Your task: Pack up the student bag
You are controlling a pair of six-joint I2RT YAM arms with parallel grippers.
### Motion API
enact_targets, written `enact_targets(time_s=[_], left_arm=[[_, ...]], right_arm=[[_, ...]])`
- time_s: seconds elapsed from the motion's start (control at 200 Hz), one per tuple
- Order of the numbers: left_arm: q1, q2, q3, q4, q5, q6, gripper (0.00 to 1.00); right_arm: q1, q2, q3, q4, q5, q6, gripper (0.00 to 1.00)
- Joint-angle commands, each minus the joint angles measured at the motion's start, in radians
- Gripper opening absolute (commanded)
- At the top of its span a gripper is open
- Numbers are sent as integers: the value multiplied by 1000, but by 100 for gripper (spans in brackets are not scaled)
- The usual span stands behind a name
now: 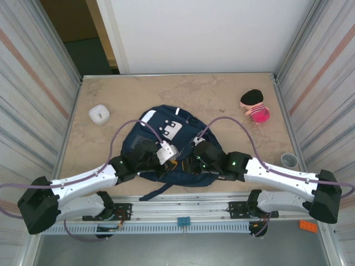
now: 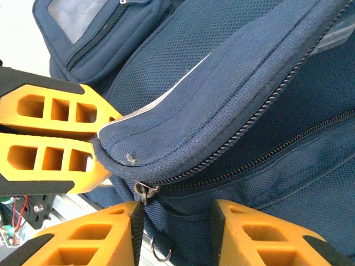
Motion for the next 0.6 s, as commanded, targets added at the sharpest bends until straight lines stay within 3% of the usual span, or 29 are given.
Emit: enact_targets(time_s=[0.0, 0.175, 0.281, 0.396, 0.596], left_arm=[[9, 4, 17, 60, 36, -60, 0], [11, 26, 15, 93, 23, -93, 0], [16, 41, -3, 159, 29, -190, 0], [18, 80, -38, 266, 74, -314, 0], [16, 126, -44, 297, 103, -359, 0]], right_arm=[[10, 21, 24, 62, 30, 43, 37], [15, -11, 28, 12, 55, 65, 44], [16, -83, 4, -3, 66, 89, 45], [15, -170, -21, -9, 61, 116, 45], [30, -163, -4, -36, 51, 142, 42]])
